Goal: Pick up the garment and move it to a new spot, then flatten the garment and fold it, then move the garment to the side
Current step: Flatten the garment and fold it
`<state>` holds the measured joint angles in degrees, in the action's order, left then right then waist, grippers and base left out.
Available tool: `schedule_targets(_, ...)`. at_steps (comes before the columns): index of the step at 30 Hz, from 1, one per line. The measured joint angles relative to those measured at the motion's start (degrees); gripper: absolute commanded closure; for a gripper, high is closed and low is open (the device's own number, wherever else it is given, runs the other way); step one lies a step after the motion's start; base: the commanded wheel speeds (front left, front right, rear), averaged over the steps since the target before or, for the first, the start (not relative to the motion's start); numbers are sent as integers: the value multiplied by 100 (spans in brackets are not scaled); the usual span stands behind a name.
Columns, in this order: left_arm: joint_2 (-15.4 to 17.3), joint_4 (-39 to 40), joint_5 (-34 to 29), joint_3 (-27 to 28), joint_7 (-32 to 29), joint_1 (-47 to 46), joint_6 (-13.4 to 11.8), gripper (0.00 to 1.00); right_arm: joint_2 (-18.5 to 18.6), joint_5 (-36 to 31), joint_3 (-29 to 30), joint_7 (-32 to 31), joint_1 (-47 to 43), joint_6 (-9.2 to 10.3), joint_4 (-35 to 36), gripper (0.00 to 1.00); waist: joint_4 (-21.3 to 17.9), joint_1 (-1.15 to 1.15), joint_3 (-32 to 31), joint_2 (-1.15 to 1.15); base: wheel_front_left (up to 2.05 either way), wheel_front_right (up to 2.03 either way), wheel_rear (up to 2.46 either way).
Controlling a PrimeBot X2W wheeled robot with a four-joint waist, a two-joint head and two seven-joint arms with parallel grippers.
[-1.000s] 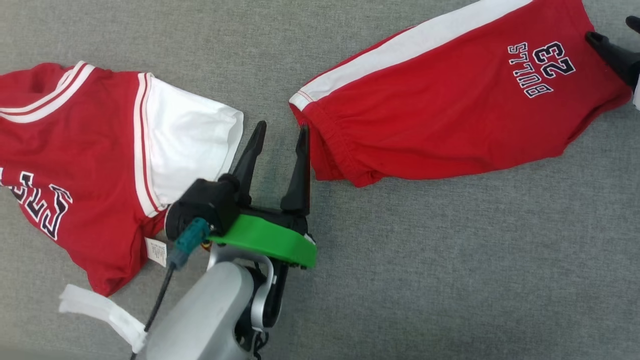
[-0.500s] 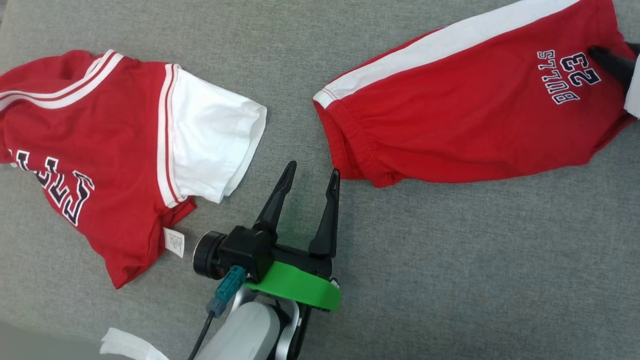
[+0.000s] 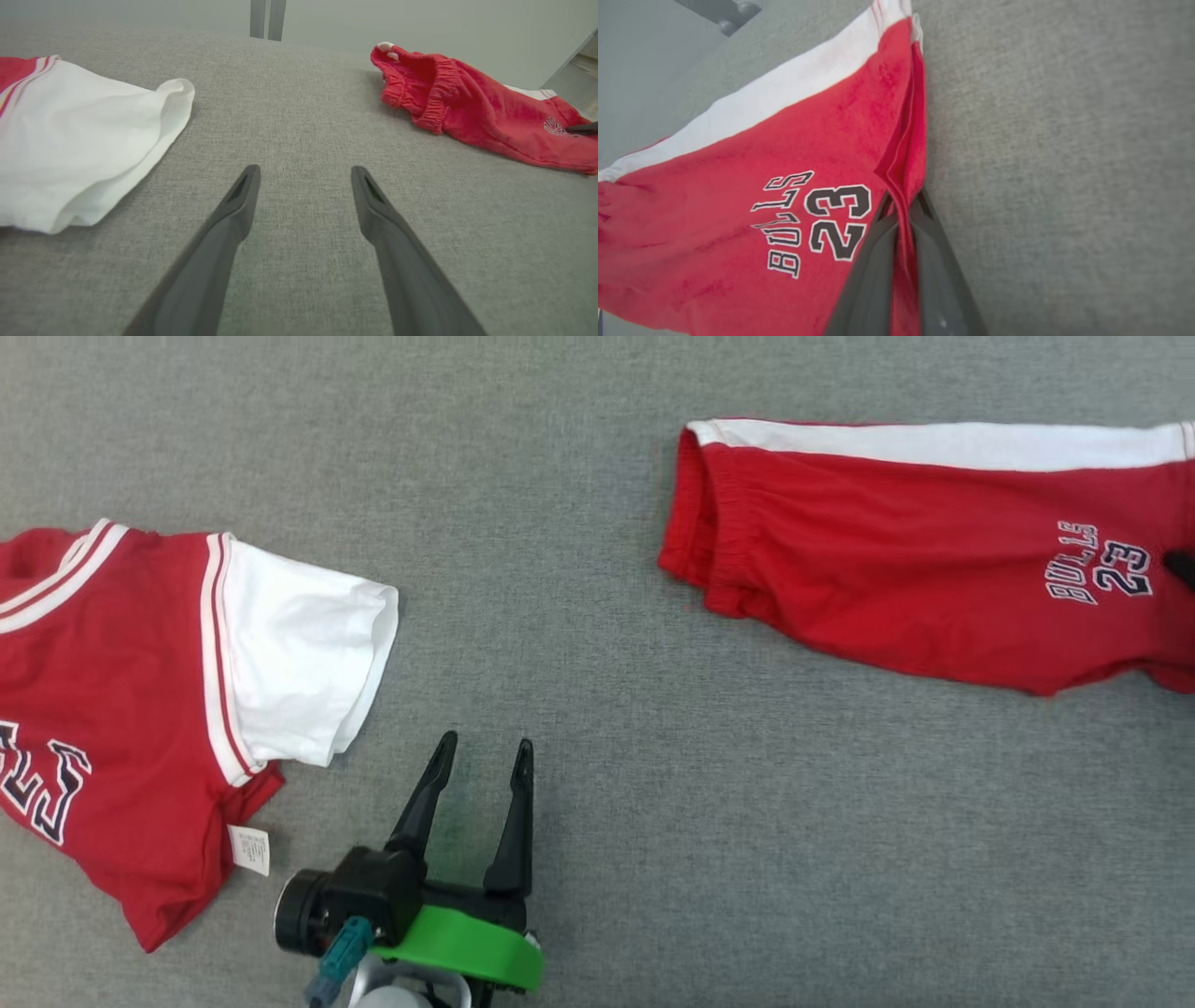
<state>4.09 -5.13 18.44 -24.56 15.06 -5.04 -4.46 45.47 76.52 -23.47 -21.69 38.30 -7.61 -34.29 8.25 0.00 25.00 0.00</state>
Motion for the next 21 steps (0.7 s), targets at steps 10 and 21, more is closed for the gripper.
schedule_targets(10, -87, 53, -10, 347, 8, 659, 245, 0, 1017, 405, 1036, 381, -619, 13, -714, 100, -249, 0, -490, 0, 0, 0, 0)
schedule_targets(21, -121, -64, 216, 376, 8, 711, 316, 0, 397, -127, 510, -209, -477, 13, 966, 100, -340, 0, -838, 0, 0, 0, 0)
